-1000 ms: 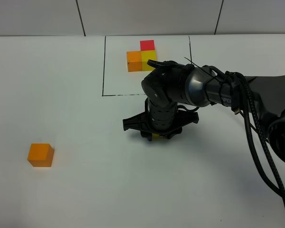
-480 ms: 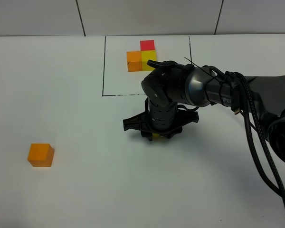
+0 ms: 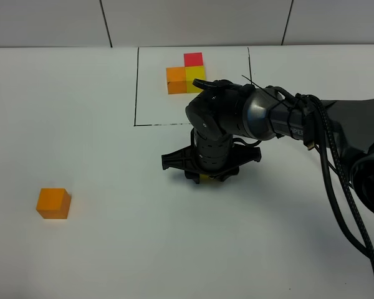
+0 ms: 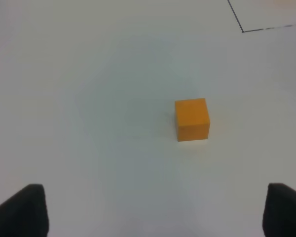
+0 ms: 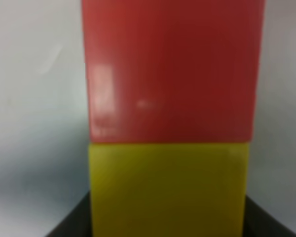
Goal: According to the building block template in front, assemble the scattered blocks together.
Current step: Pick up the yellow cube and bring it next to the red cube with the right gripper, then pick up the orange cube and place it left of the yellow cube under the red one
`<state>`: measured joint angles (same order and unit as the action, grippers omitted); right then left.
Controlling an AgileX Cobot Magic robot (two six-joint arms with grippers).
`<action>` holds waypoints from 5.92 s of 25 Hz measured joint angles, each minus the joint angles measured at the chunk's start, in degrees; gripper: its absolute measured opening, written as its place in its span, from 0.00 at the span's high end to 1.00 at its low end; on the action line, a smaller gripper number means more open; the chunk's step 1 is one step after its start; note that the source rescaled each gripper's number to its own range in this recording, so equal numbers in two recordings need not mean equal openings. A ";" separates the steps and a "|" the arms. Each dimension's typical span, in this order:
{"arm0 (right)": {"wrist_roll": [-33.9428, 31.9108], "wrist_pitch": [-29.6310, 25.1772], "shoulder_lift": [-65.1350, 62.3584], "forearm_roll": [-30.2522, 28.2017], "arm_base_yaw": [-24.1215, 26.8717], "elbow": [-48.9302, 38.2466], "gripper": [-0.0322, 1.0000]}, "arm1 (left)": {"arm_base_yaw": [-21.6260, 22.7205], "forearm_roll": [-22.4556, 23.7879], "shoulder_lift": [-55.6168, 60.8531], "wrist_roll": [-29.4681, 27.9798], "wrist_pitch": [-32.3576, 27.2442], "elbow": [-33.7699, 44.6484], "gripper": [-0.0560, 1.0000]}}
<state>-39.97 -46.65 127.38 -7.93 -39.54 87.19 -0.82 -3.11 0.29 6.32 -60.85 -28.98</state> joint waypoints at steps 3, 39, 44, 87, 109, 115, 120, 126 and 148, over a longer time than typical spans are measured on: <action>-0.14 0.00 0.00 -0.06 0.00 0.00 0.97 | 0.00 0.00 0.00 0.00 0.00 0.00 0.00; 10.87 -5.80 -10.96 0.41 5.75 -0.67 0.00 | 0.00 0.00 0.00 0.00 0.00 0.00 0.00; 20.63 -5.60 -17.71 4.16 13.91 -4.15 0.00 | 0.00 0.00 0.00 0.00 0.00 0.00 0.00; 47.60 -14.07 -118.77 14.66 41.07 -58.22 0.00 | 0.00 0.00 0.00 0.00 0.00 0.00 0.00; 47.24 -14.56 -126.83 14.64 41.07 -58.34 0.23 | 0.00 0.00 0.00 0.00 0.00 0.00 0.00; 47.18 -14.51 -126.83 14.45 41.07 -58.34 0.25 | 0.00 0.00 0.00 0.00 0.00 0.00 0.00; 47.11 -14.51 -126.83 14.41 41.07 -58.34 0.25 | 0.00 0.00 0.00 0.00 0.00 0.00 0.00; 46.99 -14.51 -126.83 14.38 41.07 -58.34 0.26 | 0.00 0.00 0.00 0.00 0.00 0.00 0.00; 43.30 -14.51 -126.83 11.39 41.07 -58.34 0.26 | 0.00 0.00 0.00 0.00 0.00 0.00 0.00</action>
<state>3.33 -61.16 0.55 3.47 1.53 28.85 -0.82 -3.11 0.29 6.32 -60.85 -28.98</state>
